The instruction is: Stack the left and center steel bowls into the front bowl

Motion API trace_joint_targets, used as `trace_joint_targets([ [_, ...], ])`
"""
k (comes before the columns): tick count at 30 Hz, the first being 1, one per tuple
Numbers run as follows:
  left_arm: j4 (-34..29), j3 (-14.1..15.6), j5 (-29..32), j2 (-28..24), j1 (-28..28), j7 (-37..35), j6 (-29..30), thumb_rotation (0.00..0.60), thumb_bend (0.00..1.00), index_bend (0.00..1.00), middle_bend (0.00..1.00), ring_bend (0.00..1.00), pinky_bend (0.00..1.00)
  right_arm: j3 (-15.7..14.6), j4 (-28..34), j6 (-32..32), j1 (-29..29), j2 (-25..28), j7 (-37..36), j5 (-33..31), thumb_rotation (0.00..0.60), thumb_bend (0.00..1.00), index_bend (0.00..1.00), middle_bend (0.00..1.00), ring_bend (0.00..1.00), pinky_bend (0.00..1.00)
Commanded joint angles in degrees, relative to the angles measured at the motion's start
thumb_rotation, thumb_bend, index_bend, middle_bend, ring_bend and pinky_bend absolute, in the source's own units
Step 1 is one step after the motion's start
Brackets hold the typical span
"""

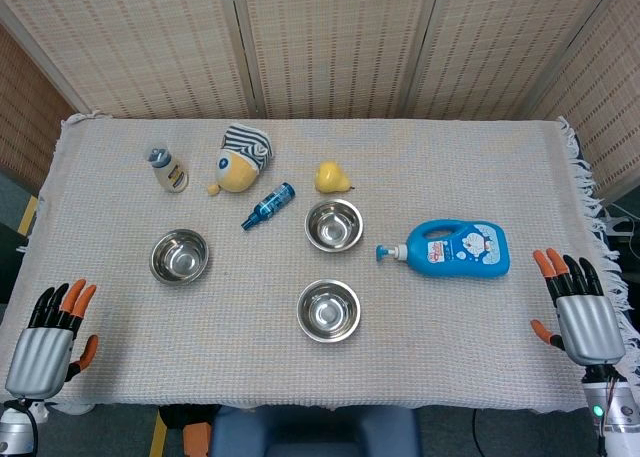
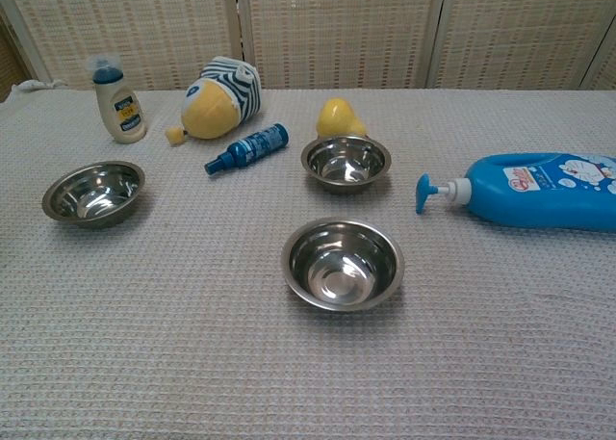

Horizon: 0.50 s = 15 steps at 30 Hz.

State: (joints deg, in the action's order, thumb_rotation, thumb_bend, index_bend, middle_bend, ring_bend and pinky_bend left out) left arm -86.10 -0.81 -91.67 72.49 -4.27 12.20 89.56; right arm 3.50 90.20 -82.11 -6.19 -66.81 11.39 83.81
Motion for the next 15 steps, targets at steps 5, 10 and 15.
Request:
trace_joint_targets([
  [5, 1.5, -0.2, 0.1, 1.9, -2.3, -0.2, -3.7, 0.6, 0.44, 0.0, 0.0, 0.0, 0.07, 0.5, 0.1, -0.8, 0.5, 0.4, -0.4, -0.7, 0.6, 0.09, 0.0, 0.0, 0.0, 0.0],
  [10, 5.6, -1.7, 2.0, 5.2, -7.1, -0.7, -11.1, 0.6, 0.44, 0.03, 0.0, 0.0, 0.09, 0.8, -0.1, -0.9, 0.6, 0.4, -0.2, -1.4, 0.6, 0.09, 0.0, 0.0, 0.0, 0.0],
  [15, 14.2, -3.4, 4.0, 10.9, -11.6, -3.5, -17.1, 0.6, 0.43, 0.05, 0.0, 0.0, 0.09, 1.2, -0.6, -0.3, 0.3, 0.0, 0.5, -2.5, 0.6, 0.09, 0.0, 0.0, 0.0, 0.0],
])
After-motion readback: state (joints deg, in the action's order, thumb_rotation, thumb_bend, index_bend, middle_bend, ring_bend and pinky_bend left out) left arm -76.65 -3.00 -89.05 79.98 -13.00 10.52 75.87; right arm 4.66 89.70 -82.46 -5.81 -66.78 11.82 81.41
